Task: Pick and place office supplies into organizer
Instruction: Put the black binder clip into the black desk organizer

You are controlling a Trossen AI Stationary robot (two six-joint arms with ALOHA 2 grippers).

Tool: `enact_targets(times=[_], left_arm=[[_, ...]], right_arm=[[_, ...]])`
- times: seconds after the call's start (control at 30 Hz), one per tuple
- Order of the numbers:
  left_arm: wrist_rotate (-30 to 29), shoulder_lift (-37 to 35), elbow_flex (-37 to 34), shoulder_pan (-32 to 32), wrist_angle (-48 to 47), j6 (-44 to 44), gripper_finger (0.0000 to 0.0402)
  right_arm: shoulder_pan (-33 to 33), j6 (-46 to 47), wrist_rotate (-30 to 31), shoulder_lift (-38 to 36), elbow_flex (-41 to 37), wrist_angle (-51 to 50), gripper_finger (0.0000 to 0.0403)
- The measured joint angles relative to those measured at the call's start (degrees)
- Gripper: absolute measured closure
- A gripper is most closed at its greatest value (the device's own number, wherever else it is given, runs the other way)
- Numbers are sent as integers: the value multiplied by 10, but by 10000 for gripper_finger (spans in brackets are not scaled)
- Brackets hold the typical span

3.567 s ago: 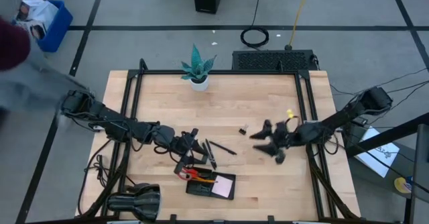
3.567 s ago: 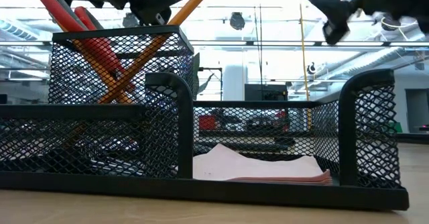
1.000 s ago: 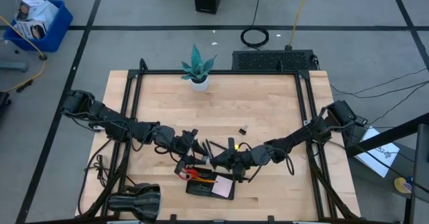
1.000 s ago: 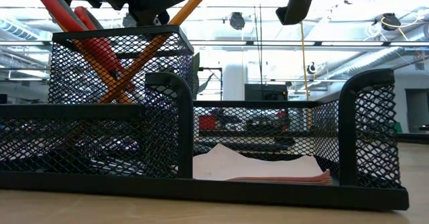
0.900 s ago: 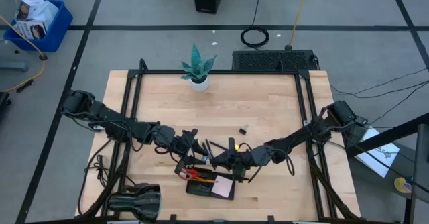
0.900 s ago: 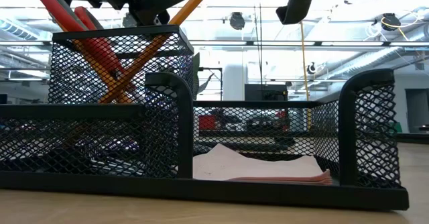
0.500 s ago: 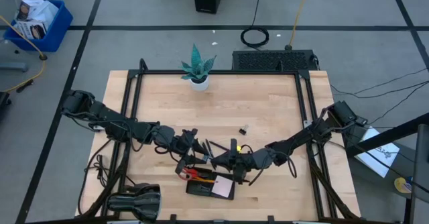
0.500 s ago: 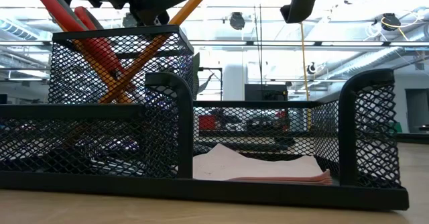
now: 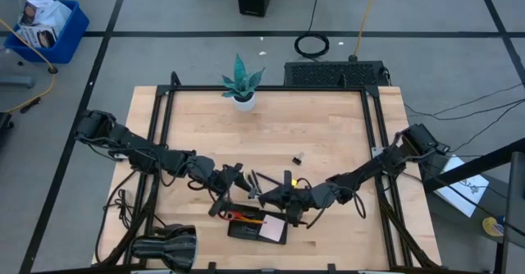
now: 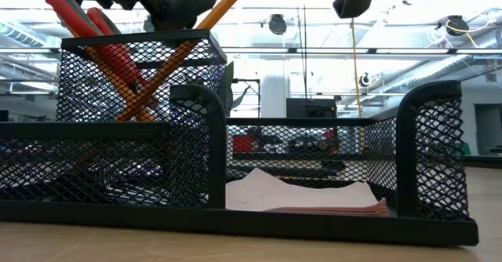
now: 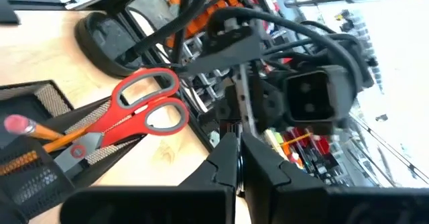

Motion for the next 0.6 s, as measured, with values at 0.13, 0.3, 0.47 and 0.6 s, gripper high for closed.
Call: enact_targets(times=[0.13,0.3,0.47,0.6], left_arm=[[-3,-14,0,13,-22,-2,39],[-36,-54,0,27,-72,11,40],[-120,-115,0,28,-103,40,45],[-198,-164,0,28,-153,59,45]], right_arm=[[14,-1,50,-1,0,2,399],[40,29,103,-1,0,25,399],[70,45,146,-1,2,67,399],[97,85,200,-1,31,70,399]])
